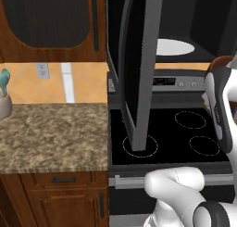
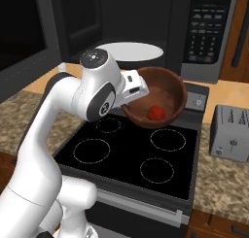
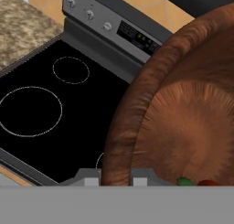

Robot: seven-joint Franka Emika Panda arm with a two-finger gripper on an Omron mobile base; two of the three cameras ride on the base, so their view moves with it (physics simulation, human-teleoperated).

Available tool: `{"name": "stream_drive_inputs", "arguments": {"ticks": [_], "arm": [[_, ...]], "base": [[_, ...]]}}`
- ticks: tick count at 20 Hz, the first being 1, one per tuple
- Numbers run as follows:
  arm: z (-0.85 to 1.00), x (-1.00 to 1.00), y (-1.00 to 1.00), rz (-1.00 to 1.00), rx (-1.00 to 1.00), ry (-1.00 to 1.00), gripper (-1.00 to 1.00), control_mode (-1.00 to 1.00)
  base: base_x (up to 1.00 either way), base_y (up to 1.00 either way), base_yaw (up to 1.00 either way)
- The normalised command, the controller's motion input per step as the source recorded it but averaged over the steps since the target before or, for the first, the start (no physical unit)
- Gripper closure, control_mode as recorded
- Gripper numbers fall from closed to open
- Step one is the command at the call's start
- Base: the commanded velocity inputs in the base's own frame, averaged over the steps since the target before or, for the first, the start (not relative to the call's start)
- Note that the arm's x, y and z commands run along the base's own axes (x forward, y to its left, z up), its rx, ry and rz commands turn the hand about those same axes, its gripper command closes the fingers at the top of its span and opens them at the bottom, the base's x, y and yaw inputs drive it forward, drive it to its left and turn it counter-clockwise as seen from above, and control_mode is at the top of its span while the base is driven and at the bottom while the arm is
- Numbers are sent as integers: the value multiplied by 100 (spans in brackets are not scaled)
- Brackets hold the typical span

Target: Pick the bell pepper from the sink and place it in the bowl. Then pick the bowl and place it in the microwave. Then close the microwave door and press the start button.

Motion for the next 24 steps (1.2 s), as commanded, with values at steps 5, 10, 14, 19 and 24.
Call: {"name": "stream_drive_inputs", "arguments": {"ticks": [5, 10, 14, 19, 24], "arm": [[0, 0, 0, 0, 0, 0, 100, 100], [0, 0, 0, 0, 0, 0, 100, 100], [0, 0, 0, 0, 0, 0, 100, 100], [0, 0, 0, 0, 0, 0, 100, 100], [0, 0, 0, 0, 0, 0, 100, 100]], "base": [[16, 15, -10], [28, 7, -14], [41, 1, -15], [35, 0, -21], [28, -19, -6]]}}
